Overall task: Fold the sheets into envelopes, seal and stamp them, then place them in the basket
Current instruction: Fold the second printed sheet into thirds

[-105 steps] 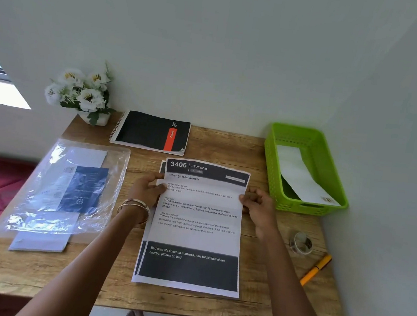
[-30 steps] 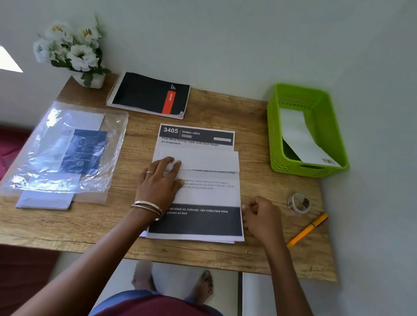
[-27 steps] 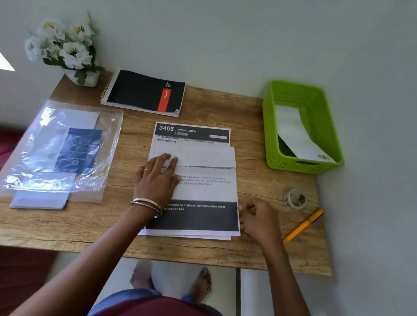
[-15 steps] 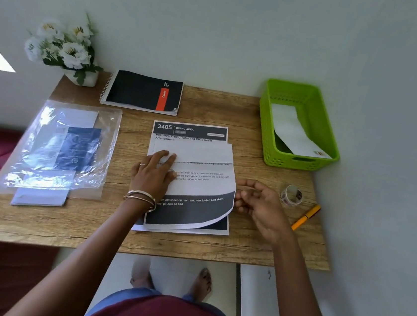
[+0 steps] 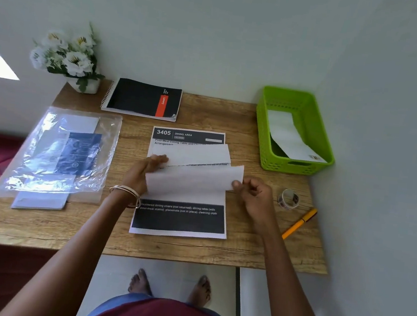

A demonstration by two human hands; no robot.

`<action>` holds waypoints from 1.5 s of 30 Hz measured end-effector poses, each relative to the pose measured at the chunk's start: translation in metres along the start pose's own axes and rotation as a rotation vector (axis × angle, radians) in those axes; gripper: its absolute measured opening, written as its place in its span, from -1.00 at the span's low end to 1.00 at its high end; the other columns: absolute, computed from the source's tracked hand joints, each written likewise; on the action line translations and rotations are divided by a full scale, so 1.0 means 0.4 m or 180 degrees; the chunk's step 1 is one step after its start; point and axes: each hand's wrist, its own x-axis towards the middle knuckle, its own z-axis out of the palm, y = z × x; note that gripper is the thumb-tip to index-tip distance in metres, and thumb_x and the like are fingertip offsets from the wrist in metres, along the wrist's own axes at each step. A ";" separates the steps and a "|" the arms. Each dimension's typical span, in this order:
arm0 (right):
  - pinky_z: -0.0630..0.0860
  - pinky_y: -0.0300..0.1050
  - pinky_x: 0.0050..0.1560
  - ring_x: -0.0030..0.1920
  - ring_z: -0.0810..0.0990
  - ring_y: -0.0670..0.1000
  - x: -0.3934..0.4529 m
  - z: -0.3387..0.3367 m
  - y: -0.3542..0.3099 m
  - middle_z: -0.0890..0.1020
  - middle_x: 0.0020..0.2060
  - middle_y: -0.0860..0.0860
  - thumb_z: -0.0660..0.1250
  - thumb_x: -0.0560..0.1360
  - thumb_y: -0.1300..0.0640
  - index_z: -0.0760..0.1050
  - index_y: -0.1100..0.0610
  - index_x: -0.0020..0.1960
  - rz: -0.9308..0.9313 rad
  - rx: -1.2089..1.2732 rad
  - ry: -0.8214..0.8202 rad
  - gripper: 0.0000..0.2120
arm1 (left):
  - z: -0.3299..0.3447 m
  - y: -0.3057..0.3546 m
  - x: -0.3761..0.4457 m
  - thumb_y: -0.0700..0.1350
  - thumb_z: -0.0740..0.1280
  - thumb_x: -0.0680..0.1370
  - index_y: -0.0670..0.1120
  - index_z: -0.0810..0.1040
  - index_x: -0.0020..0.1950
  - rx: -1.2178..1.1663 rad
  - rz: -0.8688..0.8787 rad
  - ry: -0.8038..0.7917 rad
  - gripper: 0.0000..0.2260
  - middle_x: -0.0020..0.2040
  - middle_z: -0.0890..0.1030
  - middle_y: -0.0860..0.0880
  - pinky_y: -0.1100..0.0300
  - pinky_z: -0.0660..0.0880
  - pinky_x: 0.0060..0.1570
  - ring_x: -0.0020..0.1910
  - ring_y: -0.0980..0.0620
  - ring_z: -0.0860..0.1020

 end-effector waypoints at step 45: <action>0.33 -0.28 0.13 0.21 0.39 -0.01 0.050 -0.015 0.034 0.43 0.11 -0.07 0.49 0.36 0.26 0.59 0.06 0.11 -0.0711 -0.1715 -0.0846 -0.65 | -0.029 -0.035 -0.023 0.14 0.41 0.41 0.28 0.21 0.41 0.2102 0.0825 -0.0998 -0.37 0.54 -0.09 0.11 -0.14 -0.04 0.41 0.51 0.01 -0.08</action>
